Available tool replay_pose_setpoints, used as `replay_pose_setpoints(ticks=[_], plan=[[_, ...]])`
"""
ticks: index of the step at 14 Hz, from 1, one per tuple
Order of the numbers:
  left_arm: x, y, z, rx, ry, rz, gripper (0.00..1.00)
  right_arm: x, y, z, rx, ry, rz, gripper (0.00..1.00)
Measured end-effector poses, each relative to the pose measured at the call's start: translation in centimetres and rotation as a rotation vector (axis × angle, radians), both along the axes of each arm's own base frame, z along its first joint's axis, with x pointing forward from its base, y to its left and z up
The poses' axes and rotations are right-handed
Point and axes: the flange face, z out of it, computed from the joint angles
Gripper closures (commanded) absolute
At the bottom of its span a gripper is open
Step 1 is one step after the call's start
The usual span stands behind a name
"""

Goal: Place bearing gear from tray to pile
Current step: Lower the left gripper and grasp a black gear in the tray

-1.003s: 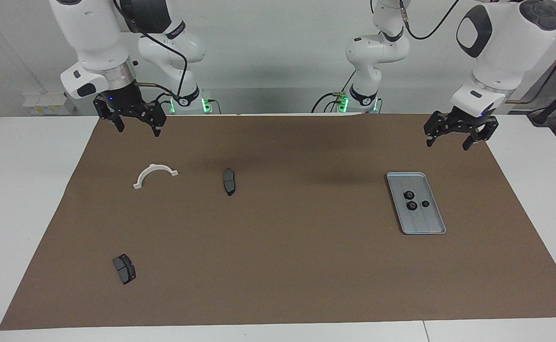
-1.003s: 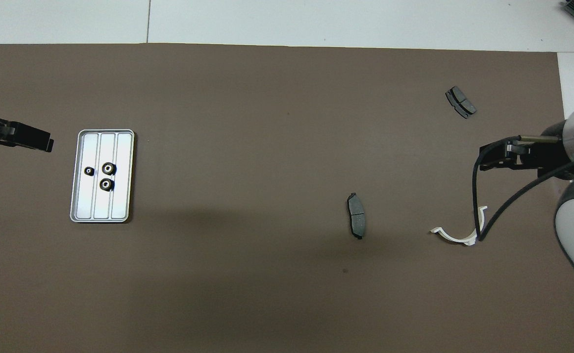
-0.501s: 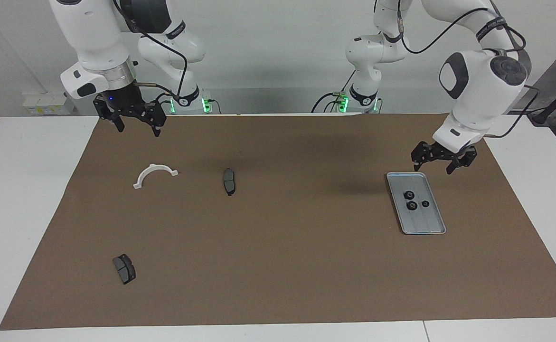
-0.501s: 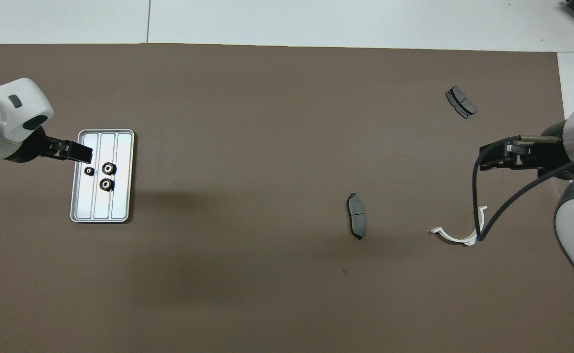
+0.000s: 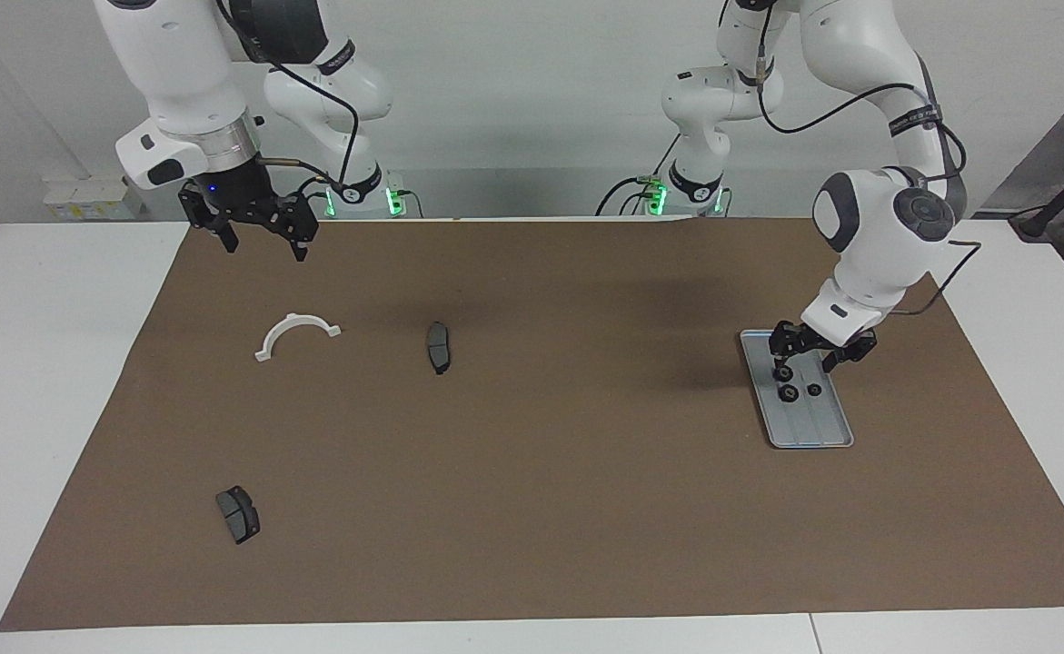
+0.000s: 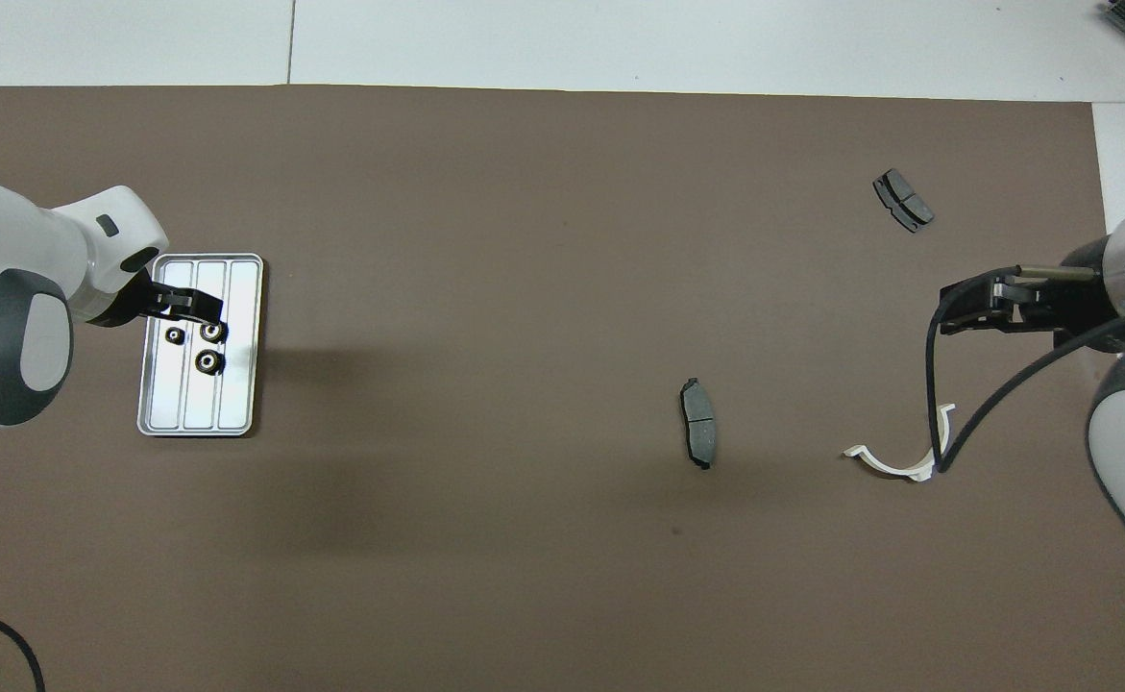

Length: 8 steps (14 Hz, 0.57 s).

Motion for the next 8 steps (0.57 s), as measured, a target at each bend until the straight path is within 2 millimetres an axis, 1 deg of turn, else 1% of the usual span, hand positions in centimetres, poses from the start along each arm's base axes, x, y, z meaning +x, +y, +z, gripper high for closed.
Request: replay_pose_setpoints(ticks=[3,5,6,8], plan=[[-0.6,0.7,-2.7,-0.002,-0.008,0.012,0.32,0.0,0.0,0.0,0.0,0.0,0.0,0.0],[-1.3,0.7,-4.7,-0.002,0.001,0.011,0.32,0.0,0.0,0.0,0.0,0.0,0.0,0.0],[-1.6,0.7,-5.4,-0.003,0.01,0.01,0.32,0.0,0.0,0.0,0.0,0.0,0.0,0.0],[-2.1,0.7,-6.1,-0.002,0.027,0.009,0.32,0.0,0.0,0.0,0.0,0.0,0.0,0.0]])
